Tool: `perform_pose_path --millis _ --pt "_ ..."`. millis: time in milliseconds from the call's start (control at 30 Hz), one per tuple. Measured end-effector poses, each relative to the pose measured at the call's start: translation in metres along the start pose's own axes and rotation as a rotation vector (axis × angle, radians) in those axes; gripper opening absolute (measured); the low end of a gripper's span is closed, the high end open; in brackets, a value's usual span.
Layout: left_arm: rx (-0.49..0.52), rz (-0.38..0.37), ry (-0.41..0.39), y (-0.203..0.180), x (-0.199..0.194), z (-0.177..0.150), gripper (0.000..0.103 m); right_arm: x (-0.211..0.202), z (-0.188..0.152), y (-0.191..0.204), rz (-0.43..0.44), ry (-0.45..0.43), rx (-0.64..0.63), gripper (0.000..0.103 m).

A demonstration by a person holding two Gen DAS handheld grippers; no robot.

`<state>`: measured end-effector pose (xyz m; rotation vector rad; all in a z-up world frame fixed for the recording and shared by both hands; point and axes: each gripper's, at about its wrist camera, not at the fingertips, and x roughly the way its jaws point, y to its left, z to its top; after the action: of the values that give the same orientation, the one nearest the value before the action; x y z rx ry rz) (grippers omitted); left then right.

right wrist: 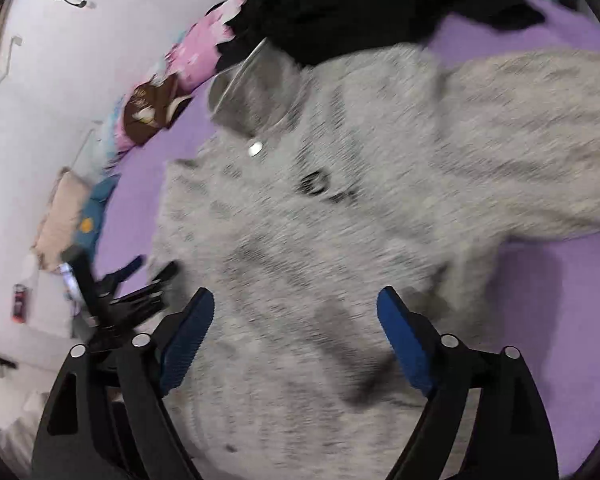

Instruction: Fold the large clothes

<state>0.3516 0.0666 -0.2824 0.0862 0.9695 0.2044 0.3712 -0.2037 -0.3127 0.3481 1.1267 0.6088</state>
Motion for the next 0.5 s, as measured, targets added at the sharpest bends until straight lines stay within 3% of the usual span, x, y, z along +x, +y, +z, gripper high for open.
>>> perform_pose_path --millis 167,400,500 --pt "0.012 -0.003 0.035 0.002 0.020 -0.009 0.093 0.045 -0.011 -0.014 -0.081 0.060 -0.013 0.083" --pt "0.021 -0.005 0.064 0.001 0.032 -0.011 0.096 0.060 -0.014 -0.018 -0.063 0.056 -0.007 0.086" --pt "-0.017 -0.029 0.068 0.004 0.021 0.000 0.096 0.042 -0.008 -0.020 0.002 0.033 0.027 0.086"
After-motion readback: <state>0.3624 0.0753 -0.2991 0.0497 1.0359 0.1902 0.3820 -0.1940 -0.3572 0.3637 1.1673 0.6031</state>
